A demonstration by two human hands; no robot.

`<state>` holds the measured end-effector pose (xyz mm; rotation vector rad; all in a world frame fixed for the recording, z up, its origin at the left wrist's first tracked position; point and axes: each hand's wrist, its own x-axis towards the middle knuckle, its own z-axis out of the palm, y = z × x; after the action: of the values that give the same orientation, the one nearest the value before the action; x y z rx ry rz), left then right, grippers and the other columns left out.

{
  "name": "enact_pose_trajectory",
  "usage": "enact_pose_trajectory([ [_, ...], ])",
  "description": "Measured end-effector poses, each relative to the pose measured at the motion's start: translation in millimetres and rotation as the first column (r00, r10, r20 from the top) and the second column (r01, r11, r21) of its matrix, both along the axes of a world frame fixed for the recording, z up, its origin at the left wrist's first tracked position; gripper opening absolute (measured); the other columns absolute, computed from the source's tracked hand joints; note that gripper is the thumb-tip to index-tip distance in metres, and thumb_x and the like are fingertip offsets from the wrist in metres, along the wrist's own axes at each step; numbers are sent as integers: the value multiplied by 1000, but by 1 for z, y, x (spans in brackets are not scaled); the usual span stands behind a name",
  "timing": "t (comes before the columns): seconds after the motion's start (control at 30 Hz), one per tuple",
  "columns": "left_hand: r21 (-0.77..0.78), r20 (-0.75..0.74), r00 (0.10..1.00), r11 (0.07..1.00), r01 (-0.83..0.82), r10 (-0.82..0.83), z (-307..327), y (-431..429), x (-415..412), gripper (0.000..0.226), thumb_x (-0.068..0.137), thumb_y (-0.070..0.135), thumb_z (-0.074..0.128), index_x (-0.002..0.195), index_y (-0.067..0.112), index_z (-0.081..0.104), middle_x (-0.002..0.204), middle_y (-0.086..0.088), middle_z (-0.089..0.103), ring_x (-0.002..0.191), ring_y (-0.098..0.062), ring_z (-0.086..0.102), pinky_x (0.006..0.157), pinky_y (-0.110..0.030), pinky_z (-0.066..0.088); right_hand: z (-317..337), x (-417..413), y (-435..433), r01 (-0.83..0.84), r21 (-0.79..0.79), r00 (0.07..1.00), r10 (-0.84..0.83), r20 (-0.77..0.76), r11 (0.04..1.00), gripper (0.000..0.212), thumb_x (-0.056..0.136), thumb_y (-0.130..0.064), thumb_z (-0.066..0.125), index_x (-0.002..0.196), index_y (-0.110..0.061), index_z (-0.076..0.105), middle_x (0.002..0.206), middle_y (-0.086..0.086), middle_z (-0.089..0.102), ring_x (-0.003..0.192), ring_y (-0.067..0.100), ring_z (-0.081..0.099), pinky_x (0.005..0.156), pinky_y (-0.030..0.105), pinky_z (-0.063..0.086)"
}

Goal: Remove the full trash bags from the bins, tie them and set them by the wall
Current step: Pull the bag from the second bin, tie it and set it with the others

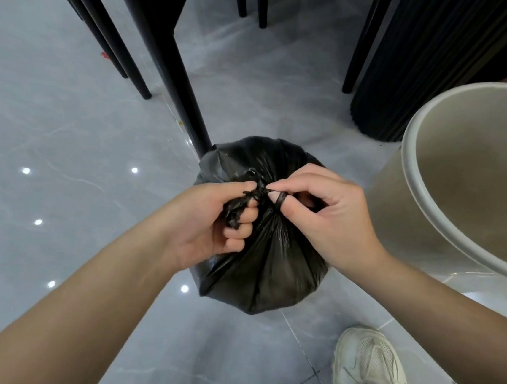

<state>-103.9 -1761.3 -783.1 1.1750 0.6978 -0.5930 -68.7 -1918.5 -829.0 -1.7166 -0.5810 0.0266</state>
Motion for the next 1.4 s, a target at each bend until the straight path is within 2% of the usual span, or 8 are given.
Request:
enact_pose_trajectory([
  [0.1,537,413,906,778,-327,96,-10,-11,-11,6,93,22,51,89,19,54,82,1,56,71,-14,56,66,-31,49,-2,0,3,111,-52,988,-116,-98,992,17,78,0,68,76,-16,71,70,-4,61,55,5,45,57,17,37],
  [0.17,769,601,750,458,-447,-276,-14,-14,-22,7,88,19,58,93,21,53,94,6,53,88,-10,53,82,-27,42,-2,0,6,173,-93,965,-187,-186,981,16,78,-3,67,75,-18,69,68,-8,60,53,5,43,56,16,38],
  [0.23,868,494,711,335,-367,-501,-20,-21,-26,6,84,25,61,83,25,56,84,12,56,83,-6,53,85,-33,36,-1,0,8,206,-119,939,-231,-253,971,13,79,-5,66,76,-18,68,68,-7,64,56,4,48,57,14,42],
  [0.43,789,489,795,571,-227,-358,-38,-35,-25,3,85,28,63,87,29,65,76,14,66,73,-5,61,85,-46,48,-5,-5,9,207,-205,900,-268,-344,957,13,81,-10,63,80,-22,70,74,-7,69,62,5,58,62,14,48],
  [0.8,838,446,794,504,-209,-413,-41,-36,-17,10,86,24,60,79,23,66,68,10,65,66,-10,61,71,-36,52,-16,-8,10,169,-283,896,-267,-355,944,23,86,-8,58,78,-30,60,83,-1,65,67,9,56,62,10,41],
  [0.93,879,421,792,413,-237,-443,-44,-30,-8,12,79,27,56,70,23,62,61,7,60,59,-10,57,69,-41,51,-17,-9,10,135,-248,873,-234,-429,959,9,88,-16,61,84,-22,65,90,6,67,78,18,63,74,26,50],
  [1.13,859,437,780,464,-215,-448,-50,-22,-1,10,77,28,57,73,22,65,63,8,62,60,-10,58,67,-39,51,-13,-4,3,28,84,595,51,-802,996,16,95,-11,51,99,0,64,99,22,65,94,32,62,99,43,45],
  [1.4,869,437,754,448,-212,-490,-49,-11,9,4,81,19,65,80,23,66,66,13,62,62,-5,58,61,-16,46,-14,8,2,74,79,529,29,-848,994,13,94,-14,54,94,-13,67,77,-3,57,70,5,49,61,21,36],
])
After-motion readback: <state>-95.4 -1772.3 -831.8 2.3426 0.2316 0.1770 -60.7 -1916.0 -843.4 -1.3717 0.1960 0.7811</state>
